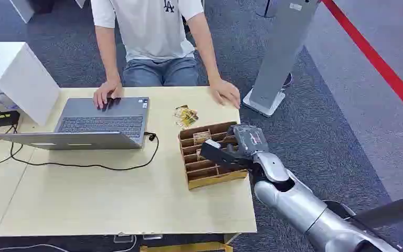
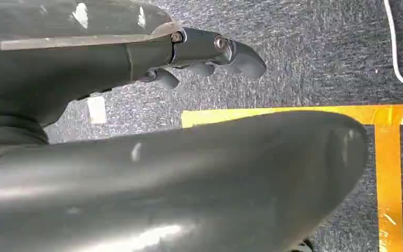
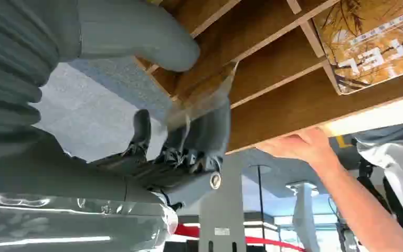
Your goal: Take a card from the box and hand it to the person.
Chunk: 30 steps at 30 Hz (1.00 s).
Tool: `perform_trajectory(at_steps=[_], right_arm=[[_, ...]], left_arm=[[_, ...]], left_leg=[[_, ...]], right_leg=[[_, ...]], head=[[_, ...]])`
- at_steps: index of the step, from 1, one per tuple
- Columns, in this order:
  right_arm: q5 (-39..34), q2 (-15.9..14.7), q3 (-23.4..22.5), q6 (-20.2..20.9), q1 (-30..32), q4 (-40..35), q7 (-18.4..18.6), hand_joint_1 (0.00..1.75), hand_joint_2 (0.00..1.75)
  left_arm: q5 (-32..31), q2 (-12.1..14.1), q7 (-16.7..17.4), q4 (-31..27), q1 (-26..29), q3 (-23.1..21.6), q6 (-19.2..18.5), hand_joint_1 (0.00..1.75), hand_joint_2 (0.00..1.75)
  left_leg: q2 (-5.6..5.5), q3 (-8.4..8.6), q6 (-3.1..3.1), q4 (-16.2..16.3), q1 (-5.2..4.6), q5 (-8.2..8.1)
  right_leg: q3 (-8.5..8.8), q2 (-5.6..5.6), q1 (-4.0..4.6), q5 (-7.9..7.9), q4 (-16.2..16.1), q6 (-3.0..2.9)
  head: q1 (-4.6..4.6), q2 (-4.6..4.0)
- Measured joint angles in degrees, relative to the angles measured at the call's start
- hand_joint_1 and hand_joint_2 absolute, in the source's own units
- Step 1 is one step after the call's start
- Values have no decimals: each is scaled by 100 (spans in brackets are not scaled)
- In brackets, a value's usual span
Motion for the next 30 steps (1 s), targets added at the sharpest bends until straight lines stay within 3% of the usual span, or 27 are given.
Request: perform_trajectory(at_steps=[3, 14, 15, 24, 30], right_arm=[[0, 0, 2, -7, -1, 0, 7, 131, 175], [88, -2, 2, -20, -1, -57, 77, 141, 175], [103, 0, 2, -20, -1, -59, 94, 140, 175], [186, -9, 0, -17, 8, -166, 125, 141, 175], [446, -31, -24, -227, 20, -422, 201, 141, 175]], left_arm=[[-13, 0, 0, 7, 0, 11, 0, 0, 0], [-90, 0, 0, 7, 1, 55, -15, 0, 0], [-96, 0, 0, 7, 1, 57, -37, 0, 175], [-136, 0, -105, 7, 0, 57, -127, 0, 175], [-118, 0, -17, 7, 10, 68, 44, 0, 175]], left_leg=[[0, -1, 0, 0, 0, 0], [0, 0, 0, 0, 0, 0], [0, 1, 0, 0, 0, 0], [0, 0, 0, 0, 0, 0], [1, 1, 0, 1, 0, 0]], right_leg=[[0, 0, 0, 0, 0, 0], [0, 0, 0, 0, 0, 0], [1, 0, 0, 0, 0, 0], [0, 0, 0, 0, 0, 0], [-1, 0, 0, 0, 0, 0]], head=[[0, 0], [-2, 0], [0, 0], [-2, 0], [-4, 0]])
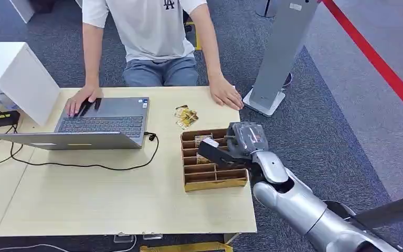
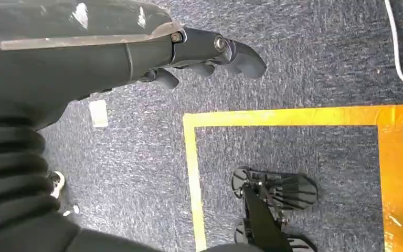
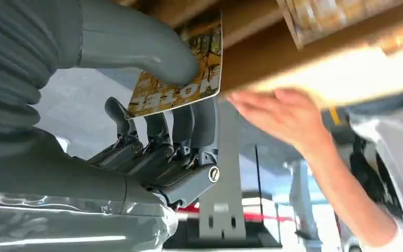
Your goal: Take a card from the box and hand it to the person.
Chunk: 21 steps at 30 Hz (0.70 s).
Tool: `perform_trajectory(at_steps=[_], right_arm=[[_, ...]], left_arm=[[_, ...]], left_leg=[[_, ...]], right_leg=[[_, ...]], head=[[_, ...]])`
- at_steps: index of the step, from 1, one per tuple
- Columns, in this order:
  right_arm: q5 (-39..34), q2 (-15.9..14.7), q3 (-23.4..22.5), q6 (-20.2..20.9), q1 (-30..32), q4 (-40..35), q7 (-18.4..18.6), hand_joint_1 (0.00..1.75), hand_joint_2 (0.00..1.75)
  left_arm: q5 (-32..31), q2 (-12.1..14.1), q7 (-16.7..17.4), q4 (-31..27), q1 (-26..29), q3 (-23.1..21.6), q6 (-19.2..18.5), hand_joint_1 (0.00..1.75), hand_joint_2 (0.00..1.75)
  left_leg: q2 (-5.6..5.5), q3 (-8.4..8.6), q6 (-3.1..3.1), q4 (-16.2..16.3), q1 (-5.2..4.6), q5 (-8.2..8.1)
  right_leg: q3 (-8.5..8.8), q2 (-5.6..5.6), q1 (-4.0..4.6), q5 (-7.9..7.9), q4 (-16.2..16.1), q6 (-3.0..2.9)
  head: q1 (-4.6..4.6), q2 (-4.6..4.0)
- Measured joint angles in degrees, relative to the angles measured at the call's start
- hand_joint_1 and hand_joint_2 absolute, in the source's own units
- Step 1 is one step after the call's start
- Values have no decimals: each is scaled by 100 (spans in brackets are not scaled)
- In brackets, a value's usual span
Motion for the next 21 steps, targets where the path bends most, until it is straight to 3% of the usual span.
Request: perform_trajectory(at_steps=[9, 15, 21], right_arm=[[913, -218, -328, -438, 250, -1446, 151, 141, 175], [1401, -278, -516, -610, 535, -2295, -105, 141, 175], [1506, -277, -551, -680, 649, -2613, -264, 141, 175]], left_arm=[[-9, 0, 28, 0, 18, 116, 29, 0, 175], [-57, 0, 31, 2, 18, 175, 0, 0, 175], [-50, 0, 85, 9, 18, 262, -78, 0, 175]], left_leg=[[0, 2, 0, 1, 0, 0], [0, 3, 0, 0, 0, -1], [0, 2, 0, 0, 0, 0]], right_leg=[[0, 1, 0, 0, -1, 0], [1, 3, 0, 0, -1, 0], [2, 2, 0, 0, -1, 0]], head=[[4, 0], [2, 0], [4, 0]])
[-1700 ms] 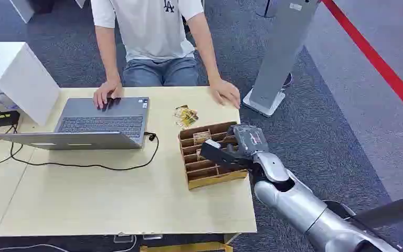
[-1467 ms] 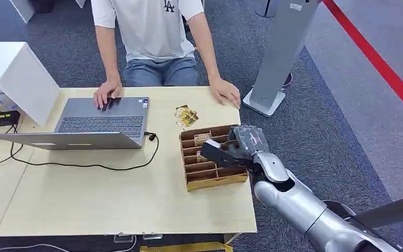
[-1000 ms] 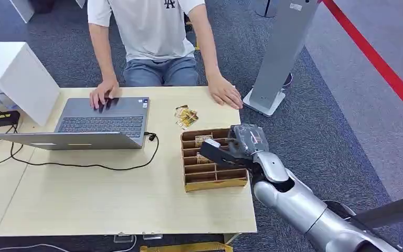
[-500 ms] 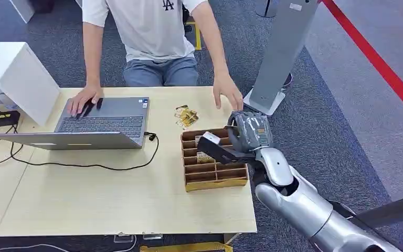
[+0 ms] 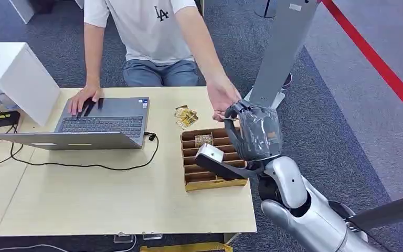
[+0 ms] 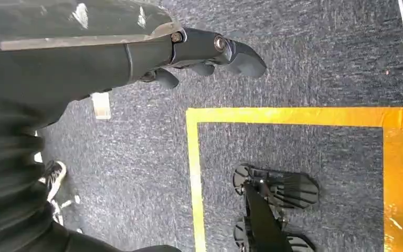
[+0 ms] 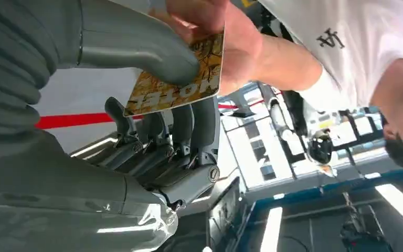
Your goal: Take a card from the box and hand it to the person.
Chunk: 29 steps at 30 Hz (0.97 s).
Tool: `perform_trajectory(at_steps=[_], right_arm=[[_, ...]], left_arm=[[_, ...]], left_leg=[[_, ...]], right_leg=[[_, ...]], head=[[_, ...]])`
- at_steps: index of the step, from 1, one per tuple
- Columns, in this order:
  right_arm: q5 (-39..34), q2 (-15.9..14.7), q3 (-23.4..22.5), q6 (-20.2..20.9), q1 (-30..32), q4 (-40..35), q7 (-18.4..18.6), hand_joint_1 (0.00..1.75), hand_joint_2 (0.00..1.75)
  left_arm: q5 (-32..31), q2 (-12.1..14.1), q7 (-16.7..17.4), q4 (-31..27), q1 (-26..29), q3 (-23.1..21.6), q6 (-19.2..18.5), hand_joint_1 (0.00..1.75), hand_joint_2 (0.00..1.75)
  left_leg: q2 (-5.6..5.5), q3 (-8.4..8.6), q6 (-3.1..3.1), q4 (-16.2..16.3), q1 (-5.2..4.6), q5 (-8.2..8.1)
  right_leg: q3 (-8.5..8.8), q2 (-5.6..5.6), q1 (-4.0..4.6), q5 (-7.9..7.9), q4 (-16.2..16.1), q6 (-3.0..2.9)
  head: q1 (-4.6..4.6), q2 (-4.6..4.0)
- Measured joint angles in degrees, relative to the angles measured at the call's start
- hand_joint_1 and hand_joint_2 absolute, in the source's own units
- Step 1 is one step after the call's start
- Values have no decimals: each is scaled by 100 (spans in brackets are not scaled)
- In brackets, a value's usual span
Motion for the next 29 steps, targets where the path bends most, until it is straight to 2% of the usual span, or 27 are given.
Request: perform_trajectory(at_steps=[1, 2, 3, 5, 6, 7, 14, 16, 18, 21, 22, 25, 29], right_arm=[[4, 0, 0, -36, 3, -13, -29, 141, 175], [33, 0, 0, -114, 13, -20, -79, 122, 175], [46, 0, 0, -145, 31, -20, -108, 112, 175], [79, 0, -4, -234, 83, -20, -151, 108, 175], [83, 0, -9, -272, 103, -18, -164, 28, 175], [90, 0, -18, -333, 121, -18, -175, 0, 175], [38, -7, -146, -723, 317, -20, -389, 0, 175], [-758, -7, -188, -973, 394, -20, -701, 0, 175], [-1848, -7, -221, -1143, 500, -15, -1080, 0, 175], [-2521, -9, -330, -1227, 685, 30, -1317, 0, 175], [-3005, -9, -363, -1216, 759, 46, -1431, 0, 175], [-4678, -9, -494, -972, 1045, 115, -1790, 0, 175], [-6416, -9, -632, -505, 1335, 225, -2048, 0, 175]], left_arm=[[4, 0, 24, 0, -1, 2, -22, 0, 175], [13, 0, 94, 0, -4, 7, -84, 0, 175], [15, -2, 118, 0, -3, 11, -134, 0, 175], [17, -2, 147, 0, -2, 13, -226, 0, 175], [15, -2, 164, 0, -3, 13, -254, 0, 0], [4, -2, 188, 0, -4, 13, -283, 0, 0], [-39, -2, 201, 0, -3, 13, -110, 0, 0], [-39, -9, 195, 0, -3, 13, -40, 0, 0], [-39, -9, 153, 0, -4, 13, 10, 0, 0], [-52, -9, 142, 0, -3, 18, 13, 0, 0], [-52, -11, 142, 0, -4, 20, 19, 0, 0], [-35, -9, 127, 0, -3, 79, 13, 0, 0], [-57, -9, 85, 0, -4, 118, 139, 0, 0]], left_leg=[[0, 1, 0, 0, 0, 0], [0, 0, 0, 0, 0, 0], [0, -1, 0, 0, 0, 0], [-1, -3, 0, 0, 0, 0], [-1, -4, 0, 0, 0, 0], [0, -4, 0, 0, 0, 0], [0, -1, 0, 0, 0, -1], [0, -1, 0, 0, 0, -1], [0, 0, 0, 0, 0, -1], [-1, 0, 0, 0, 0, -1], [-1, 0, 0, 0, 0, -1], [-2, -4, 0, 0, 0, -1], [-1, -3, 0, 0, 0, -1]], right_leg=[[0, 0, 0, 0, 0, 0], [1, 0, 0, 0, 0, 0], [0, -1, 0, 0, 0, 0], [-1, -3, 0, 0, 0, 0], [-2, -3, 0, 0, 0, 0], [-2, -2, 0, 0, 0, 0], [-2, -1, 0, 0, -1, 0], [-1, -1, 0, 0, -1, 0], [0, -1, 0, 0, -1, 0], [0, -1, 0, 0, -1, 0], [0, -1, 0, 0, -1, 0], [-2, -2, 0, 0, -1, 0], [-3, -1, 0, -1, -1, 0]], head=[[0, 0], [-2, 0], [0, 0], [2, 0], [2, 0], [2, 0], [-7, 0], [-9, 0], [-7, 0], [0, 0], [0, 0], [4, 0], [2, 0]])
